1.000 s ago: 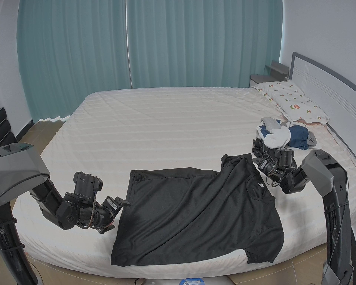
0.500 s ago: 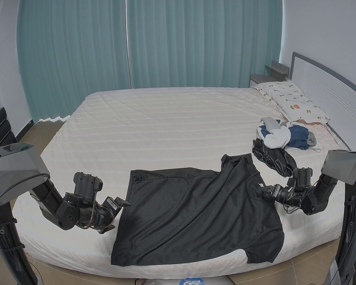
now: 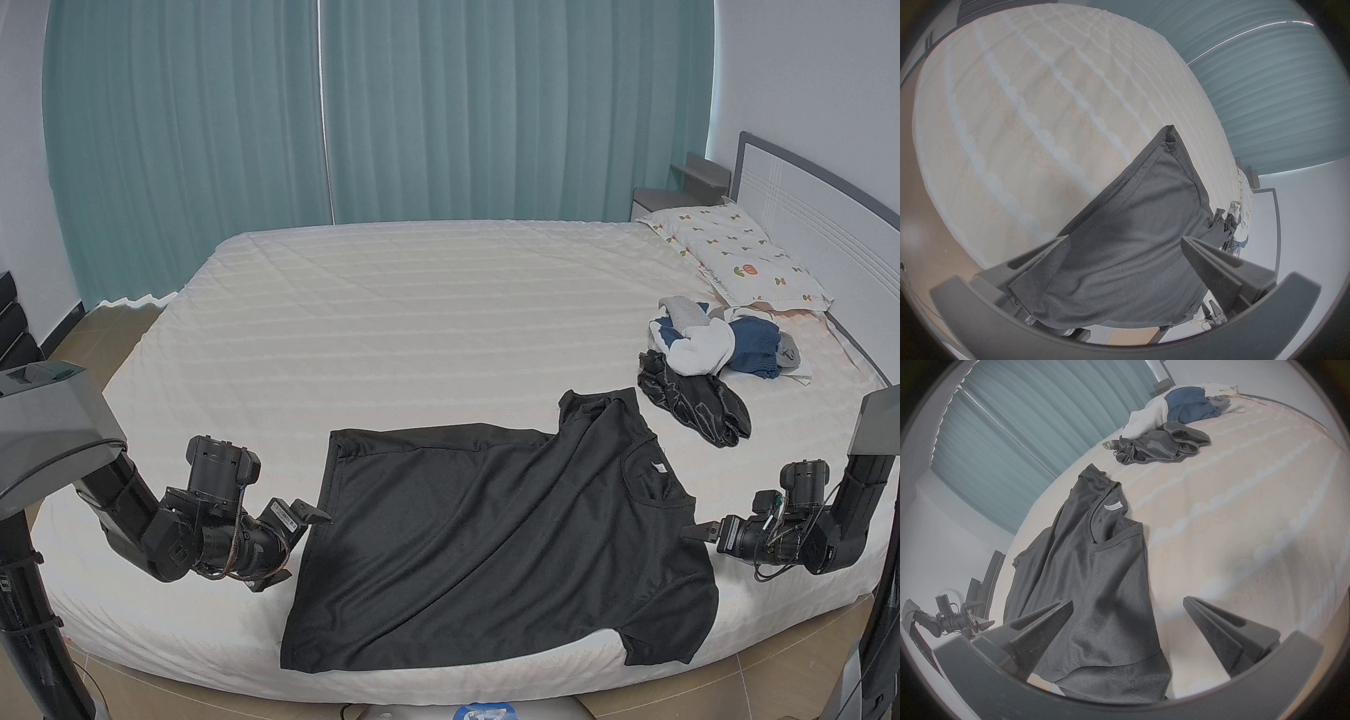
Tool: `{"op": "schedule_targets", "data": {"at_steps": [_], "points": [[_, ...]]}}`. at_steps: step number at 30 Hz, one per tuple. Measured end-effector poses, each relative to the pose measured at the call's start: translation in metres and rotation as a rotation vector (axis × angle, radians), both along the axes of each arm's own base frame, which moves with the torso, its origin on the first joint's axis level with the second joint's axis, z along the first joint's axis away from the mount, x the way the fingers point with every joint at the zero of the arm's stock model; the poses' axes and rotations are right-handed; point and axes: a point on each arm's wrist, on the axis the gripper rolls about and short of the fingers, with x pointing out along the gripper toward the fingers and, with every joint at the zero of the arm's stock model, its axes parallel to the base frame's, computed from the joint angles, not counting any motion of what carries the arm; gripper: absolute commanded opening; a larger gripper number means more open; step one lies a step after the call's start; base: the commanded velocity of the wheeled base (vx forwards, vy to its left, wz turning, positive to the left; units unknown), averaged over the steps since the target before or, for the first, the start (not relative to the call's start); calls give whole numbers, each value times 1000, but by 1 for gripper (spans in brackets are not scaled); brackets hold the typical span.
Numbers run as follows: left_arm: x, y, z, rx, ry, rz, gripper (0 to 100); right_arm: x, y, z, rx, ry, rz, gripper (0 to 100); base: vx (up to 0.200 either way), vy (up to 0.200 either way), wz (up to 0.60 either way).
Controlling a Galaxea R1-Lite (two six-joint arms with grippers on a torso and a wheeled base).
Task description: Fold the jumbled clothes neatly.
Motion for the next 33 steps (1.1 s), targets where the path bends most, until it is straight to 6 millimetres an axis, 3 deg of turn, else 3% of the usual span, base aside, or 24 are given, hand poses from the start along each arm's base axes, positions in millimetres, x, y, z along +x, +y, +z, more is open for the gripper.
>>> {"op": "schedule_targets", "data": {"at_steps": [5, 6, 18, 32, 33], "points": [[0, 0, 0, 0, -1, 0, 100, 4, 2, -6, 3, 8, 12, 100, 0, 0, 0], [0, 0, 0, 0, 0, 0, 100, 5, 3, -7, 3, 9, 14, 0, 0, 0, 0], [1, 0, 0, -1, -3, 0, 100, 3, 4, -20, -13, 25, 21, 0, 0, 0, 0], [0, 0, 0, 2, -1, -4, 100, -44, -27, -20, -94, 84, 26, 0, 0, 0, 0], [0, 0, 0, 3, 0, -4, 100, -45, -27, -20, -96, 83, 28, 100, 0, 0, 0]]}}
